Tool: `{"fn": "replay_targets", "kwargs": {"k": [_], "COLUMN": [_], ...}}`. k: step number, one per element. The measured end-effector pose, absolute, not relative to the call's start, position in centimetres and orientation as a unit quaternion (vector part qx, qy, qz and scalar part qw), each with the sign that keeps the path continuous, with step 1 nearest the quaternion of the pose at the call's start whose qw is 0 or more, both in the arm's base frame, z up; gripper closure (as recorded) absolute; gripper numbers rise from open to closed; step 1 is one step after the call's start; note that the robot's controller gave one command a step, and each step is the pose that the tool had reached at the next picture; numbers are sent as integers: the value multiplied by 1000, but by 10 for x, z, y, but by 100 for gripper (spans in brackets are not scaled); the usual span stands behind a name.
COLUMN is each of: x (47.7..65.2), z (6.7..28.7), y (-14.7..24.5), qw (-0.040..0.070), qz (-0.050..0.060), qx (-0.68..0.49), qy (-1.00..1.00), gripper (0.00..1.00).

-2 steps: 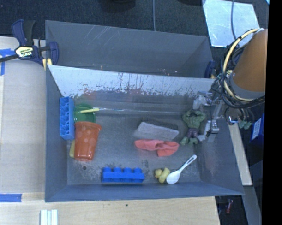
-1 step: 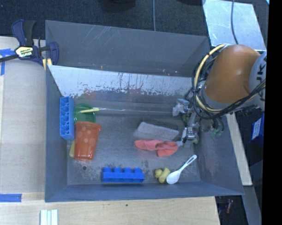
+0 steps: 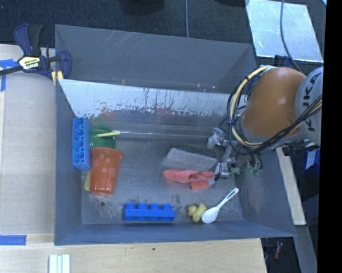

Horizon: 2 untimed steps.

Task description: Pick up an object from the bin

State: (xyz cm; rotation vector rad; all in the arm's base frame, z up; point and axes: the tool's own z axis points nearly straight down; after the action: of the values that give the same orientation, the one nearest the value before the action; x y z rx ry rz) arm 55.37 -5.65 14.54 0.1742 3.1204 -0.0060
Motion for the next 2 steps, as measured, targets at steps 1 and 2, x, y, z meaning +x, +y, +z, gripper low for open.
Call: {"fn": "replay_targets", "kwargs": {"k": [1, 2], "x": [530, 522], "z": [93, 71], "y": [-38, -52], "qw": [10, 15], "qz": [-1, -4], "qx": [-2, -54], "qy": [1000, 998], "gripper": [0, 100]}}
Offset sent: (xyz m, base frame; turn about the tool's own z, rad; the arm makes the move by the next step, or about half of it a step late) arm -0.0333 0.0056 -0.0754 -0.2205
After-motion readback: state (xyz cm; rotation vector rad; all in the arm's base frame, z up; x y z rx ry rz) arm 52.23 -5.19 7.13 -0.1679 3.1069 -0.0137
